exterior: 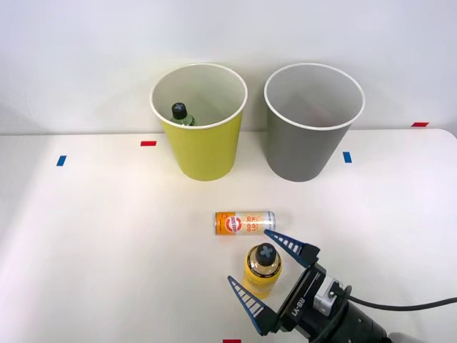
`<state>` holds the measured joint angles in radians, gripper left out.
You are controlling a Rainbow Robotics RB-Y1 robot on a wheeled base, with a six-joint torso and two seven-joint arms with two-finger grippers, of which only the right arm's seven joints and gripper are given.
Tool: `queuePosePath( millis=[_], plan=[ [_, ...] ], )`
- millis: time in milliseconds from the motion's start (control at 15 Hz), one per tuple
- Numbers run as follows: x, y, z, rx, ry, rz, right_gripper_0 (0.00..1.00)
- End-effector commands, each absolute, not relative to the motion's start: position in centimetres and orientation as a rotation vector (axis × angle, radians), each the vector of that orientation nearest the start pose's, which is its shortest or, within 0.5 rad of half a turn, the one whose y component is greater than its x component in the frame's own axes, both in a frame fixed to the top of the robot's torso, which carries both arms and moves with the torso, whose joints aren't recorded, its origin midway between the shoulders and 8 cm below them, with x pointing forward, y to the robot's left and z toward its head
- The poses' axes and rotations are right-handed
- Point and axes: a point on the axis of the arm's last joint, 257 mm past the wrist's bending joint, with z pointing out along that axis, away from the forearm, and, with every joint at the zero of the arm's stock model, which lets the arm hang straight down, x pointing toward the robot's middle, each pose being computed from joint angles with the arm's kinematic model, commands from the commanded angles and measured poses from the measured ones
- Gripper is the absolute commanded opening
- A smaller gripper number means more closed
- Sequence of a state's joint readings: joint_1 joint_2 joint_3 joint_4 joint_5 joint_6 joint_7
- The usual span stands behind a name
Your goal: Put cans in the gray bin, plastic bottles in the light green bin
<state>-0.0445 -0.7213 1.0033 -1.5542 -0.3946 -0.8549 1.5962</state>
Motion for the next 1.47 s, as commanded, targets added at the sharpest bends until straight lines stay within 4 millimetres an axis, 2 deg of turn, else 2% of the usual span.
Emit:
queuePosePath(
  millis=[67, 133, 200, 333, 600, 733, 1000, 1200, 1467],
  plan=[
    [32.1, -4.7, -23.8, -0.663, 1.158, 0.685, 0.51],
    [32.1, -4.8, -23.8, -0.661, 1.161, 0.683, 0.20],
    [32.1, -4.9, -23.9, -0.663, 1.161, 0.681, 0.12],
    [32.1, -5.1, -24.0, -0.665, 1.164, 0.676, 0.05],
    [32.0, -5.3, -24.0, -0.646, 1.171, 0.681, 0.02],
    [32.0, -5.8, -23.3, -0.617, 1.157, 0.679, 0.00],
    [31.9, -7.6, -20.2, -0.546, 1.143, 0.678, 0.00],
    [33.6, -8.7, -18.1, -0.547, 1.202, 0.634, 0.00],
    [35.4, -9.6, -14.5, -0.496, 1.161, 0.634, 0.00]
  ],
)
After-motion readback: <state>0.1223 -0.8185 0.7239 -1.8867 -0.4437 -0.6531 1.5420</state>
